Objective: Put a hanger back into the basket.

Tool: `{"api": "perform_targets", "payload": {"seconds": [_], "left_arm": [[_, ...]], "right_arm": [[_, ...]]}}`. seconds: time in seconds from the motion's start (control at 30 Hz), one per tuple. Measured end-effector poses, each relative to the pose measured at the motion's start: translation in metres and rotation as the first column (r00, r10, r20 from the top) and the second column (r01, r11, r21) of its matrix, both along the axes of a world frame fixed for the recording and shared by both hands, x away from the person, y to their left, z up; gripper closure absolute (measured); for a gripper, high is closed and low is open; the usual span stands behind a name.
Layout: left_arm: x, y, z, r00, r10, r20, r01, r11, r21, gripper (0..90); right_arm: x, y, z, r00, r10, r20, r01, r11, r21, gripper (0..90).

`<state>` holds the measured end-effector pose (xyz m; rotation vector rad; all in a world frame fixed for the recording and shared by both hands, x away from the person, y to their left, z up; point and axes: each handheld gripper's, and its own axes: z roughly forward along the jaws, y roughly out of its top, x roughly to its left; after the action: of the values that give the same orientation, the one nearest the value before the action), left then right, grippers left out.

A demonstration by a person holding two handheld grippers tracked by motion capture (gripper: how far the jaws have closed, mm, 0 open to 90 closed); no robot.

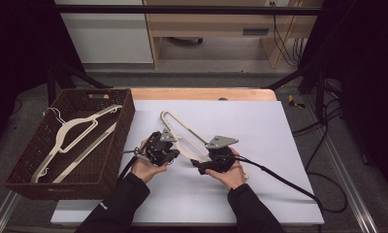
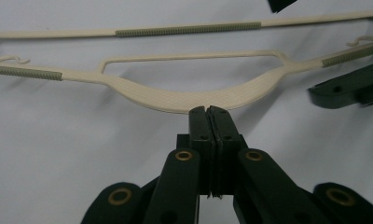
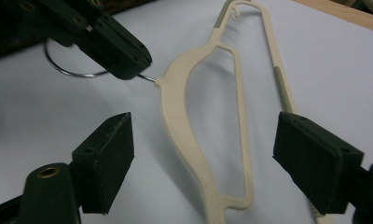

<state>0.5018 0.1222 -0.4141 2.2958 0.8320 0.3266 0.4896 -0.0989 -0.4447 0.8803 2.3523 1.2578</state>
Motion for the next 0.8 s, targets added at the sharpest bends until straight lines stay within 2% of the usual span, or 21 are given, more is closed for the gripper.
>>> {"api": "perform_targets", "payload": {"seconds": [0.13,0.23,0.33,0.43,0.53,0.57,0.67,0.73,0.8], "left_arm": [[-0.003,-0.002,0.006,1.0000,0.002,0.004,-0.002,1.0000,0.006,88.8],[-0.005,-0.004,0.008,0.9999,-0.002,0.012,0.002,0.9999,0.016,88.8],[-0.007,-0.006,0.010,0.9999,-0.003,0.016,0.003,1.0000,0.009,88.8],[-0.006,-0.006,0.010,0.9999,-0.004,0.014,0.004,1.0000,-0.001,88.8],[-0.007,-0.006,0.011,0.9999,-0.004,0.011,0.004,0.9999,-0.014,88.8],[-0.007,-0.006,0.011,0.9999,-0.006,0.010,0.006,0.9999,-0.011,88.8],[-0.008,-0.007,0.012,0.9999,-0.010,0.011,0.010,0.9998,-0.016,88.6],[-0.008,-0.005,0.014,0.9998,-0.006,0.019,0.007,0.9990,-0.045,88.3],[-0.009,-0.001,0.019,0.9997,-0.019,0.013,0.021,0.9939,-0.108,86.4]], "right_arm": [[0.002,0.009,-0.006,0.9998,0.020,0.005,-0.020,0.999,-0.035,25.8],[0.003,0.013,-0.010,0.9995,0.032,0.002,-0.032,0.999,-0.040,33.0],[0.003,0.013,-0.014,0.9991,0.039,0.015,-0.037,0.997,-0.073,43.0],[0.002,0.015,-0.017,0.9975,0.068,0.017,-0.067,0.995,-0.068,55.8],[0.002,0.016,-0.020,0.9956,0.093,0.014,-0.091,0.992,-0.089,64.7],[0.002,0.017,-0.020,0.9958,0.091,0.009,-0.089,0.991,-0.097,66.0],[0.001,0.016,-0.020,0.9947,0.096,0.034,-0.092,0.989,-0.117,69.7],[0.000,0.016,-0.019,0.9941,0.098,0.048,-0.091,0.988,-0.121,70.6],[-0.001,0.015,-0.018,0.9931,0.098,0.064,-0.089,0.988,-0.128,71.1]]}}
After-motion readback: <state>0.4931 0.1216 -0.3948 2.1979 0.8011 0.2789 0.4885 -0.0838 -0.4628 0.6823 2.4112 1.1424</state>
